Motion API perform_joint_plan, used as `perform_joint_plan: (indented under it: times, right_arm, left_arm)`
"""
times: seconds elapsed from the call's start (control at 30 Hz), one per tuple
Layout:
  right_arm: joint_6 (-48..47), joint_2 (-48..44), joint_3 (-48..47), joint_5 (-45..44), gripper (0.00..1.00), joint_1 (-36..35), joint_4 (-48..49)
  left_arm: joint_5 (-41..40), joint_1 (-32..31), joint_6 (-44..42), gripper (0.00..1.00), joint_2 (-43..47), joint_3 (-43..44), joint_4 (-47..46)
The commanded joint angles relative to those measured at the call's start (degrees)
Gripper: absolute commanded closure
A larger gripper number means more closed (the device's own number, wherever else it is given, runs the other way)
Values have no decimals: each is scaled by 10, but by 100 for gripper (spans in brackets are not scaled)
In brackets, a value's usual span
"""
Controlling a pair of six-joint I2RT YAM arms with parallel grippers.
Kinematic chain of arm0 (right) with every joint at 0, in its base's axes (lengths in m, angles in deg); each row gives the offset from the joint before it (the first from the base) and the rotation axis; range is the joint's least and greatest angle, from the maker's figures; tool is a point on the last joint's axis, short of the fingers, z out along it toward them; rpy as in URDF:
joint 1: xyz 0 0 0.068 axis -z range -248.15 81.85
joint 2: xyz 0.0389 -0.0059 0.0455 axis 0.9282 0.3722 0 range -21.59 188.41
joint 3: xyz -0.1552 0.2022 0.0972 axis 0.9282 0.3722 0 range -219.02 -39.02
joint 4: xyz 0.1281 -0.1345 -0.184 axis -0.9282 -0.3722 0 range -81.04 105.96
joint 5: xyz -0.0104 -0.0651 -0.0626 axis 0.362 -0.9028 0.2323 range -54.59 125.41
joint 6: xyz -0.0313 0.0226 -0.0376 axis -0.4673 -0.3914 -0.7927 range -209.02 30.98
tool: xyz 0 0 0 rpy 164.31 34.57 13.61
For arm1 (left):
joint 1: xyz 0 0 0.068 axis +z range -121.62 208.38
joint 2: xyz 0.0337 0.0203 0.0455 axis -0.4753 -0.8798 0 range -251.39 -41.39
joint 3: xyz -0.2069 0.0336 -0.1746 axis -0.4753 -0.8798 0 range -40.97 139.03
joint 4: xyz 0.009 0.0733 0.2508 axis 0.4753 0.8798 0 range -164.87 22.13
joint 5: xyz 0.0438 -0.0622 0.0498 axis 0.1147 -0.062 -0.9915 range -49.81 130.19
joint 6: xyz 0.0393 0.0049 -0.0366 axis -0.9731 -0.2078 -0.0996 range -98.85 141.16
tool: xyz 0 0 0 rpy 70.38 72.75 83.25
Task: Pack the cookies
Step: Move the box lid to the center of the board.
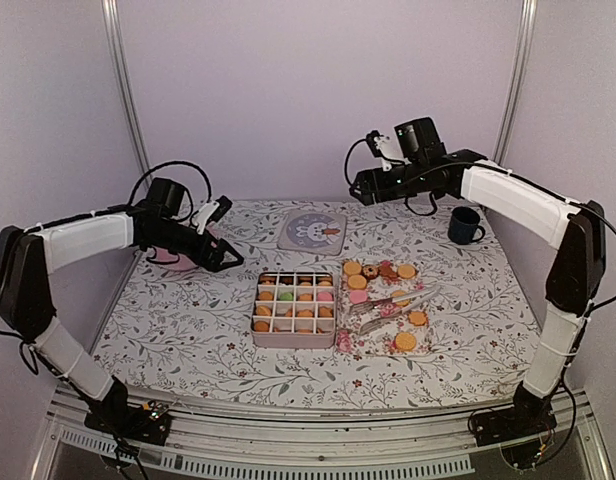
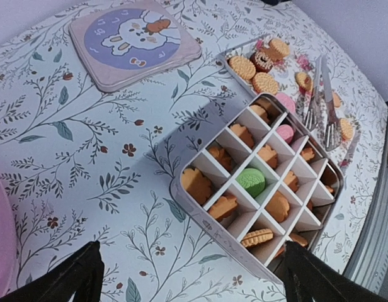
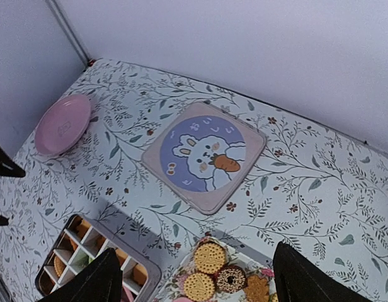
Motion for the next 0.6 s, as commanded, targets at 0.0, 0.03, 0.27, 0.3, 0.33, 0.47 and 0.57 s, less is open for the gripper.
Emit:
perform_joint_plan:
  times: [0.0,0.03,0.27,0.3,0.33,0.47,0.57]
  right_arm:
    - [126,80,-7,123,15,70,30]
    - [135,100,-14,127,15,82,41]
    - [149,302,-174,137,14,108,32]
    - [147,334,-205,138,14,109,27]
    - [147,356,-225,141,14,110,26]
    - [158,419,-281,146,14,112,30]
    - [165,452,-308,154,14,113,32]
  left_arm:
    - [6,-4,29,1,-51,42,-47]
    - [7,-4,37,1,-66,50,-57]
    - [4,6,75,1,-178,103,-113]
    - [5,7,74,1,-189,111,-116]
    - [6,8,75,1,-201,121,-118]
    - [22,14,92,1,-268,175,-127]
    - [38,16,115,1,-322,221,-123]
